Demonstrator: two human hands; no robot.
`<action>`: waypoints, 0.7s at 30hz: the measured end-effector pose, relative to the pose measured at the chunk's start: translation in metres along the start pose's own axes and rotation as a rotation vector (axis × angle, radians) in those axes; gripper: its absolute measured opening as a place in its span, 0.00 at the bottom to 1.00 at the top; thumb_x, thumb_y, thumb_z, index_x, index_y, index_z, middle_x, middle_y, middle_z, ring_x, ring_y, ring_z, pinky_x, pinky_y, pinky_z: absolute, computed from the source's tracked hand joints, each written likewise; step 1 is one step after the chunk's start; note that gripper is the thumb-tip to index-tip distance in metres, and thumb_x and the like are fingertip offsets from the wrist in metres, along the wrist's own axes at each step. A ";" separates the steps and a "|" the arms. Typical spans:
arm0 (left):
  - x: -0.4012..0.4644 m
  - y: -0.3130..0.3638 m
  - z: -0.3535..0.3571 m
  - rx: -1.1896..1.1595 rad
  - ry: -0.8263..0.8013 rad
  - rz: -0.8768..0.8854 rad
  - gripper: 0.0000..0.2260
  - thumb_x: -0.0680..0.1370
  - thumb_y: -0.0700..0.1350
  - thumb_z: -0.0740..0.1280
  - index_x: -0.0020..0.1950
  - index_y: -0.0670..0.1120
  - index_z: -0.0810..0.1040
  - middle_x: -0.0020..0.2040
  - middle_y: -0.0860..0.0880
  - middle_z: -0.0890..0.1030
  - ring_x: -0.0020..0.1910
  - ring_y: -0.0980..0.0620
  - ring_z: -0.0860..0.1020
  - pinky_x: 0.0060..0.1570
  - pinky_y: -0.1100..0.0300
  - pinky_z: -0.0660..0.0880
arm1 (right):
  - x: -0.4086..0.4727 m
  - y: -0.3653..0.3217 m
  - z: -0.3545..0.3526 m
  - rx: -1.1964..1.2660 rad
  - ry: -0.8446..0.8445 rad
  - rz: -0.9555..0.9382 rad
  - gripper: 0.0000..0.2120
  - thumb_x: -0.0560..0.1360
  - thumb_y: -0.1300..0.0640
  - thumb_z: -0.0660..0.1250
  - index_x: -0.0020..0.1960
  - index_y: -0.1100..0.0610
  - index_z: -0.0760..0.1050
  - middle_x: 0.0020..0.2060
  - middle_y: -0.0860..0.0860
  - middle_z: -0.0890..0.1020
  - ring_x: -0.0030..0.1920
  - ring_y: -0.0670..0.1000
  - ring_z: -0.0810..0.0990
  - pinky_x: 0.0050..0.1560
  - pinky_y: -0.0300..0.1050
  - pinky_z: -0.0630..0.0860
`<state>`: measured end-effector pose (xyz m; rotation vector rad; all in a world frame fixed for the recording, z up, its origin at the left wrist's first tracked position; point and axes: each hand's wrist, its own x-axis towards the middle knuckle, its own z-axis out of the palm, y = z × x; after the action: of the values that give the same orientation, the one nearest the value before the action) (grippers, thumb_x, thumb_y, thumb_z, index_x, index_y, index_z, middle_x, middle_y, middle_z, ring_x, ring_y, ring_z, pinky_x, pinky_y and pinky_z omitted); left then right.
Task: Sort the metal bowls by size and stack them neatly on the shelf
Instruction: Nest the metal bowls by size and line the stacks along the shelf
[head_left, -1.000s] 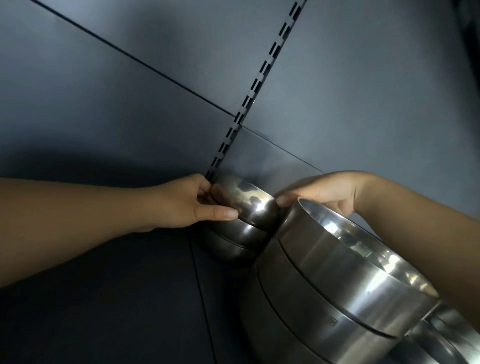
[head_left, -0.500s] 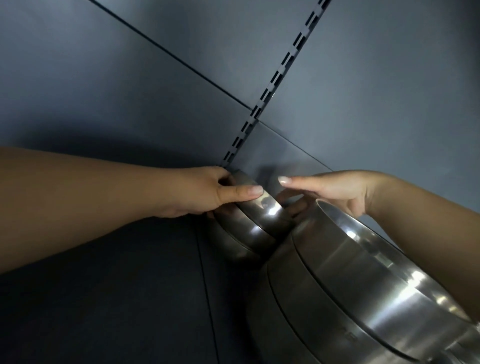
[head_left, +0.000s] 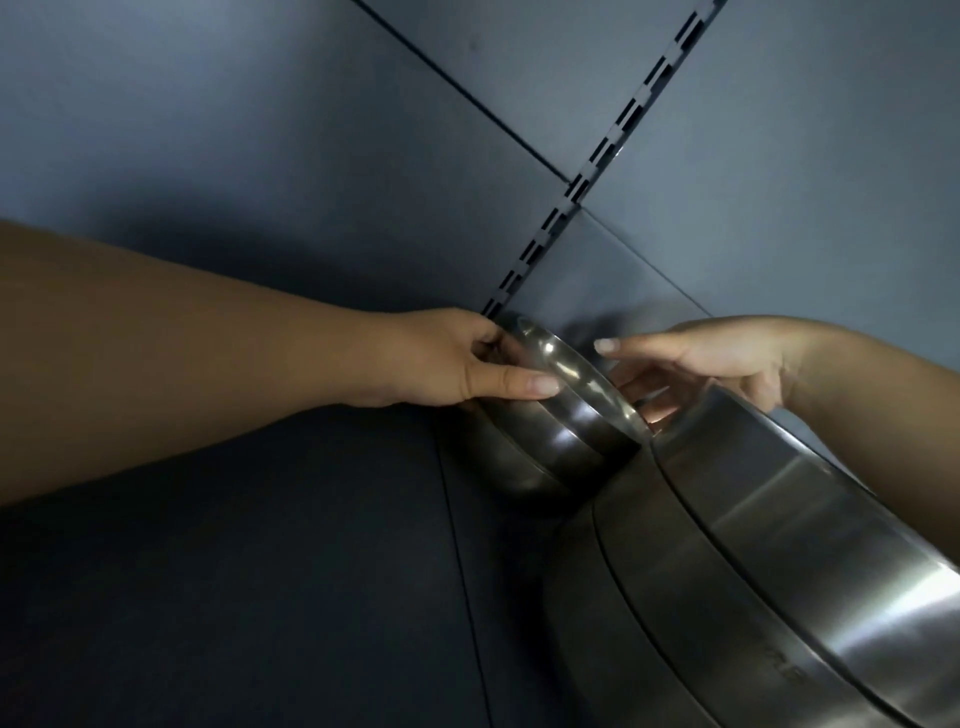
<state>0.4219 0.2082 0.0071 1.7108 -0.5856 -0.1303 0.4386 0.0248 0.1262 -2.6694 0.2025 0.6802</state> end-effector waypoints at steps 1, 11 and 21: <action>-0.001 -0.001 0.000 0.001 0.001 0.011 0.09 0.64 0.55 0.69 0.39 0.52 0.74 0.39 0.57 0.79 0.38 0.63 0.77 0.34 0.74 0.71 | 0.000 0.001 0.000 0.014 -0.013 0.001 0.30 0.55 0.38 0.67 0.48 0.58 0.81 0.47 0.56 0.84 0.40 0.53 0.81 0.45 0.46 0.78; 0.000 -0.013 -0.002 0.031 -0.043 0.058 0.09 0.67 0.44 0.73 0.43 0.52 0.75 0.49 0.51 0.81 0.52 0.55 0.79 0.55 0.66 0.74 | 0.007 0.003 0.004 0.043 0.002 -0.016 0.41 0.49 0.37 0.75 0.56 0.60 0.79 0.55 0.60 0.82 0.54 0.60 0.80 0.62 0.59 0.72; -0.003 0.006 -0.009 -0.030 -0.098 -0.077 0.09 0.68 0.53 0.67 0.44 0.51 0.75 0.41 0.54 0.78 0.33 0.66 0.78 0.35 0.73 0.74 | 0.005 0.001 0.004 0.062 0.080 -0.031 0.27 0.60 0.41 0.66 0.51 0.58 0.80 0.45 0.55 0.84 0.40 0.53 0.81 0.42 0.45 0.78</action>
<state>0.4209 0.2167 0.0143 1.7060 -0.5872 -0.2778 0.4410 0.0255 0.1205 -2.6363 0.1998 0.5493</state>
